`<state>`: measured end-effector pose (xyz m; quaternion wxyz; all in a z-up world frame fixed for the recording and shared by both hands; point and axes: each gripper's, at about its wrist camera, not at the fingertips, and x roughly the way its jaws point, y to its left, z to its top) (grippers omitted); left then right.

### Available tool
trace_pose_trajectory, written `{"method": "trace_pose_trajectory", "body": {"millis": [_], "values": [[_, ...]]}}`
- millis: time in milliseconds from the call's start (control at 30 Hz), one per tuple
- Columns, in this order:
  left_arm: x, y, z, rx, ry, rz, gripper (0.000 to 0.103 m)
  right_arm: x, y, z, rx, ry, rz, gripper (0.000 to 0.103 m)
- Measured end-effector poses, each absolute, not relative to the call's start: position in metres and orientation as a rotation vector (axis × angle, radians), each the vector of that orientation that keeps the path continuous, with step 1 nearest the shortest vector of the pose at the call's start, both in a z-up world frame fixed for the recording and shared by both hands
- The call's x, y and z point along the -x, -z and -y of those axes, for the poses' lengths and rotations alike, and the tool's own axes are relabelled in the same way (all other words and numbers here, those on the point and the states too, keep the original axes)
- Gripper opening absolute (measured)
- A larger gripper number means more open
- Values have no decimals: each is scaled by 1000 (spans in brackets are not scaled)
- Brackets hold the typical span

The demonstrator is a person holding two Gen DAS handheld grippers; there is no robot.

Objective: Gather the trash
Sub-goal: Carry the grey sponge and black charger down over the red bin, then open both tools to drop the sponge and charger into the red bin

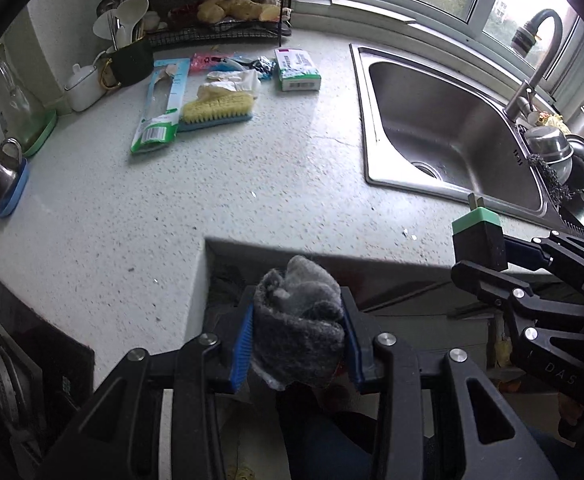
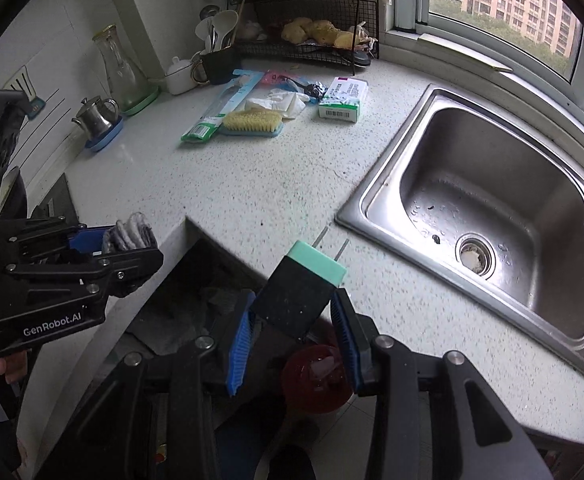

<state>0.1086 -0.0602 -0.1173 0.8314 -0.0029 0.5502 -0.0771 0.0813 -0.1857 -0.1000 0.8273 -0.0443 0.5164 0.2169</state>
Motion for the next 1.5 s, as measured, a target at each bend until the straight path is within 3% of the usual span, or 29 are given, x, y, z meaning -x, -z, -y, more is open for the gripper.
{"method": "trace_pose_trajectory", "body": {"millis": [467, 1167, 1500], "values": [[-44, 199, 103, 4, 221, -1320, 36, -21, 171, 204, 80, -455, -1253, 37], [-63, 491, 138, -15, 333, -1520, 36, -34, 434, 198, 76, -414, -1429, 37], [-72, 579, 141, 8, 343, -1562, 36, -33, 517, 197, 81, -430, -1450, 37]]}}
